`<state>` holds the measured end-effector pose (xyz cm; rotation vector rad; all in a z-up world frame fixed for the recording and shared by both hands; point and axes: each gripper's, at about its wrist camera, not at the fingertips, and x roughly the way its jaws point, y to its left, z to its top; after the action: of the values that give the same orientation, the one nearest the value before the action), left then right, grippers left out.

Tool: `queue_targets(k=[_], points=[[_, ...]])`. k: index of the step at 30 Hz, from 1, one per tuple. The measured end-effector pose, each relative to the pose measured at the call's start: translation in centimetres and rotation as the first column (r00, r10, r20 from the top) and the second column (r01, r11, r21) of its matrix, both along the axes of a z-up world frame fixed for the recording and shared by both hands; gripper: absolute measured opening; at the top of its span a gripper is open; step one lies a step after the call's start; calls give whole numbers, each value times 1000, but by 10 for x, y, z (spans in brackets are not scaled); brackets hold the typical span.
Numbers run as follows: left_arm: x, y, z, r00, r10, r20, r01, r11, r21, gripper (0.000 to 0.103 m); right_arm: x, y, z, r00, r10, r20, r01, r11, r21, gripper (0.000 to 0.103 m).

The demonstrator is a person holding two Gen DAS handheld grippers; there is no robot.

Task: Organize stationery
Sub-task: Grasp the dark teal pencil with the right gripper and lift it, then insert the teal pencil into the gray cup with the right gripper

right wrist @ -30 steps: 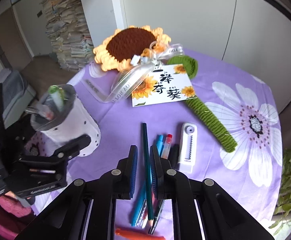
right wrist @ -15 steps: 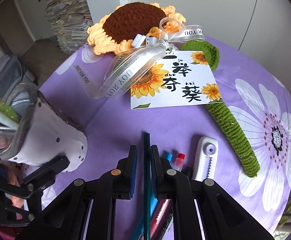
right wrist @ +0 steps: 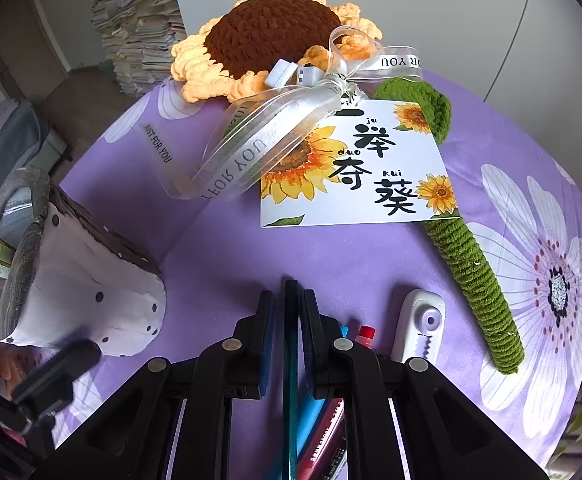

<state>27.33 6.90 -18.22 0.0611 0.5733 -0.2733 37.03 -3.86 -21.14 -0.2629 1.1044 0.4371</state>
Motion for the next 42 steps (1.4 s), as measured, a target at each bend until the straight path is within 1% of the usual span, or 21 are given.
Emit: queue_targets(k=[2, 3, 5, 10, 14, 17, 19, 21, 22, 24, 28, 34, 35, 38, 42], points=[[-1, -2, 0, 1000, -5, 0, 5, 1000, 4, 69, 0, 3, 0, 1000, -6, 2, 6, 1000, -8, 10], [0, -1, 0, 1000, -5, -1, 5, 1000, 2, 69, -1, 2, 2, 1000, -11, 7, 11, 1000, 1, 8], [1, -1, 0, 1000, -4, -3, 4, 1000, -1, 69, -5, 3, 9, 999, -19, 35, 17, 999, 31, 8], [1, -1, 0, 1000, -4, -3, 4, 1000, -1, 70, -32, -1, 47, 990, -15, 143, 3, 996, 87, 8], [1, -1, 0, 1000, -4, -2, 4, 1000, -1, 70, -58, -11, 80, 971, -39, 237, 5, 990, 144, 8], [1, -1, 0, 1000, -4, -2, 4, 1000, -1, 70, -77, -15, 106, 948, -56, 312, -4, 982, 191, 8], [1, -1, 0, 1000, -4, -2, 4, 1000, -1, 70, -89, -16, 123, 930, -54, 364, -28, 976, 216, 8], [1, -1, 0, 1000, -4, -2, 4, 1000, -1, 70, -103, -15, 139, 904, -49, 424, -55, 972, 230, 8], [1, -1, 0, 1000, -4, -2, 4, 1000, -1, 70, -111, -14, 147, 887, -48, 460, -69, 970, 235, 8], [1, -1, 0, 1000, -5, -2, 4, 1000, -1, 70, -118, -9, 160, 861, -49, 507, -85, 967, 239, 8], [1, -1, 0, 1000, -4, -2, 4, 1000, -1, 70, -123, -2, 180, 825, -43, 563, -119, 961, 249, 8], [1, -1, 0, 1000, -5, -2, 5, 1000, -1, 70, -126, 4, 207, 789, -41, 614, -174, 942, 286, 8], [1, -1, 0, 1000, -4, -2, 4, 1000, -1, 70, -127, 4, 208, 790, -39, 612, -184, 937, 296, 8], [1, -1, 0, 1000, -4, -2, 4, 1000, -1, 70, -121, 9, 204, 814, -17, 581, -212, 922, 324, 8], [1, -1, 0, 1000, -4, -2, 4, 1000, -1, 70, -111, 19, 183, 849, 9, 528, -198, 932, 302, 8]])
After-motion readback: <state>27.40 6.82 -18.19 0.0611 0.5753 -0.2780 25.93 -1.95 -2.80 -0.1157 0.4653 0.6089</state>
